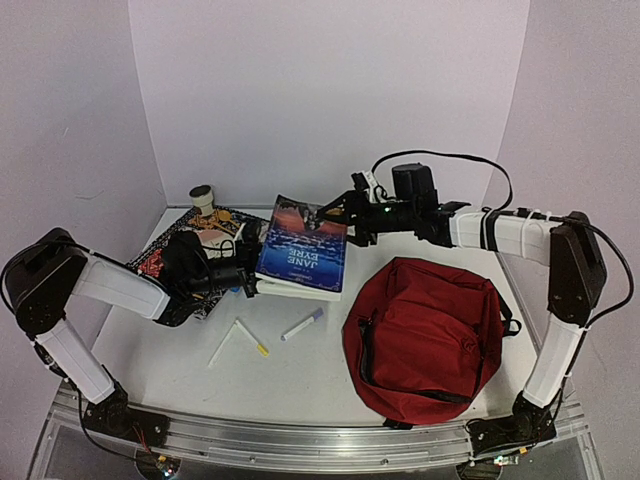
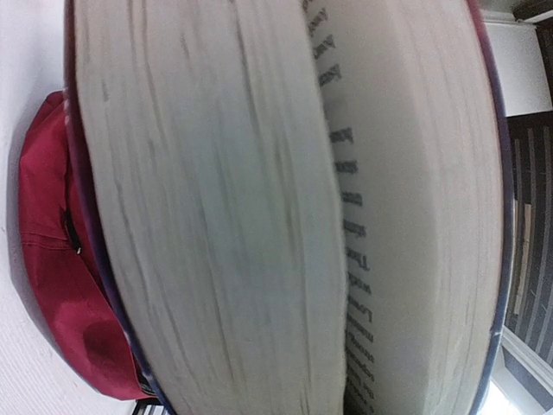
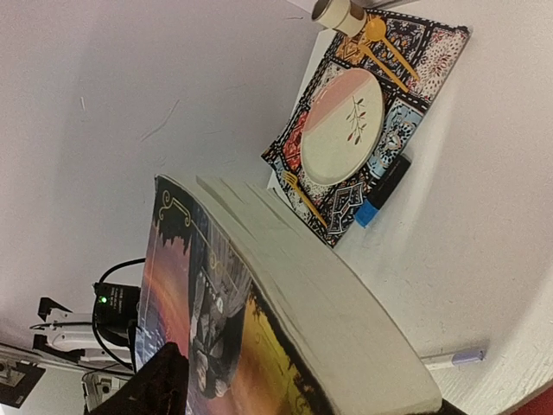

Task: Pack the student bag
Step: Pass from the right arm to the left, then pass from the left arm to the right

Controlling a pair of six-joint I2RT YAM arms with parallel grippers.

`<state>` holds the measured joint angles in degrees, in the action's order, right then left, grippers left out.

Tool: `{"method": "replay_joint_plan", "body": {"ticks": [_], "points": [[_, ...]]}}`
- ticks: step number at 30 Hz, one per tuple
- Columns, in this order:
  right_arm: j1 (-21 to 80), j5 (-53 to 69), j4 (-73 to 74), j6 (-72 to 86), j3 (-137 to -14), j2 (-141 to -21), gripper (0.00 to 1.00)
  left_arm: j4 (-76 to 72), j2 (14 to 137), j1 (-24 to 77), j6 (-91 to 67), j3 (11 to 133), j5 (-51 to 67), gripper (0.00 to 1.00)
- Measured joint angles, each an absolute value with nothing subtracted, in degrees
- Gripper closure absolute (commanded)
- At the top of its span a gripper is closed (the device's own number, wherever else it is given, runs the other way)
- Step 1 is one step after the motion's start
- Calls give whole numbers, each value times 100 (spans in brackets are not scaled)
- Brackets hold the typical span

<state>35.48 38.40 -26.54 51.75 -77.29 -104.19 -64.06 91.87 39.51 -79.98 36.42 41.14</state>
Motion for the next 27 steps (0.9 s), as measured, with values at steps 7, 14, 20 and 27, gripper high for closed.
{"method": "replay_joint_plan", "body": {"ticks": [7,14,20,27], "points": [[3522,4161,-3324,5756,-7695,-10436,100,-6451,9037,3944,-7909,3612,4090,91],[3573,4131,-3804,5976,-7321,-10416,100,-6641,8983,3937,-7909,3222,3911,60],[3576,3834,-3950,6176,-6903,-10233,100,-6774,8778,3759,-7981,2653,3227,33],[3556,3135,-4092,6380,-6465,-9796,100,-7098,8242,3666,-8164,2009,2239,9]]}}
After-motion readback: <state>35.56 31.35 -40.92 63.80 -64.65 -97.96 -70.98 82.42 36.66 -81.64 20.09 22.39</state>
